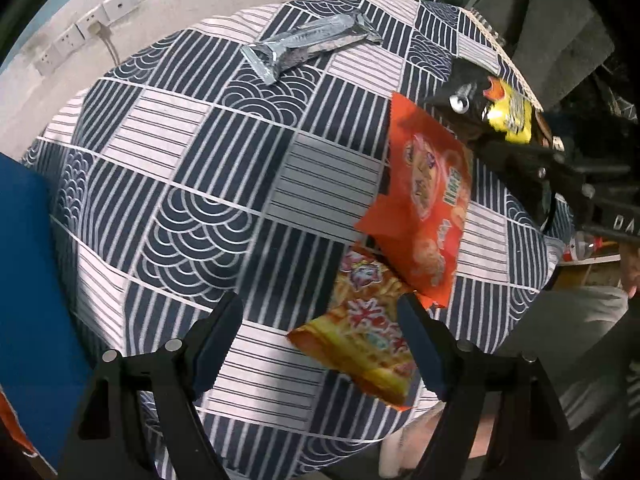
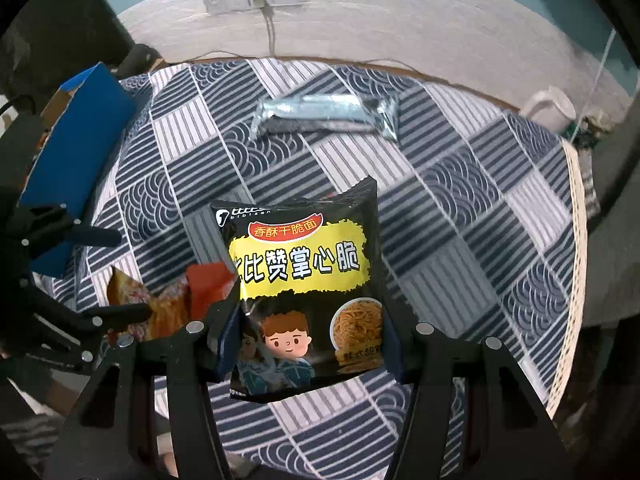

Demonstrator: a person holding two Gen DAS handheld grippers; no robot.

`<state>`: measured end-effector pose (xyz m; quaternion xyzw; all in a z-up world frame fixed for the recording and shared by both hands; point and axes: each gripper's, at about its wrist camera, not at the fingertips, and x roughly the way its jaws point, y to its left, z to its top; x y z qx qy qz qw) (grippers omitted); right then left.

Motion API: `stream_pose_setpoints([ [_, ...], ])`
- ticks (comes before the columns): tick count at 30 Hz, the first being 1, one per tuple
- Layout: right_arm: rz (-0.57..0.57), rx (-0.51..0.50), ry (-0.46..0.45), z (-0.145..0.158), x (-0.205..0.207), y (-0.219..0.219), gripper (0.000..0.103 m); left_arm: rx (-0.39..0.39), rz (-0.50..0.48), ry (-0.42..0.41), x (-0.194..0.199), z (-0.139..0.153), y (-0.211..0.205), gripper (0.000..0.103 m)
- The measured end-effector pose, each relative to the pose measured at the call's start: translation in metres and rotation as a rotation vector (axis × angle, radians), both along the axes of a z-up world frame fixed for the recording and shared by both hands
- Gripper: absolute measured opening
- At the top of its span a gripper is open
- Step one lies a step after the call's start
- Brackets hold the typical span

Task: Organize snacks
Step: 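Grasp the orange-and-yellow chip bag with the left tool while the right tool grasps the black-and-yellow bag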

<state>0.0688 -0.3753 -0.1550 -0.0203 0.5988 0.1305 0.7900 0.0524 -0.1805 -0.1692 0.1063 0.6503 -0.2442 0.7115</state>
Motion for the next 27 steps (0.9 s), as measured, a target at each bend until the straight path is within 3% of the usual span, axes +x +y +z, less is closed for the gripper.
stream_pose_setpoints([
  [2, -0.007, 0.003, 0.007, -0.003, -0.006, -0.004, 0.057, -0.011, 0.007, 0.011, -0.001, -0.002, -0.002, 0.087],
  [15, -0.029, 0.04, 0.014, -0.009, -0.01, -0.013, 0.057, -0.002, -0.032, 0.057, -0.012, -0.028, -0.025, 0.086],
  [17, -0.029, 0.043, 0.013, -0.009, -0.009, -0.014, 0.057, -0.023, -0.022, 0.062, -0.012, -0.029, -0.026, 0.072],
  [21, -0.021, 0.039, 0.014, -0.01, -0.011, -0.012, 0.057, -0.048, 0.005, 0.073, -0.01, -0.032, -0.025, 0.062],
  [22, -0.02, 0.038, 0.016, -0.011, -0.011, -0.011, 0.057, -0.055, 0.003, 0.071, -0.01, -0.032, -0.024, 0.054],
  [27, -0.019, 0.036, 0.017, -0.013, -0.012, -0.01, 0.057, -0.038, -0.01, 0.026, -0.008, -0.025, -0.013, 0.05],
])
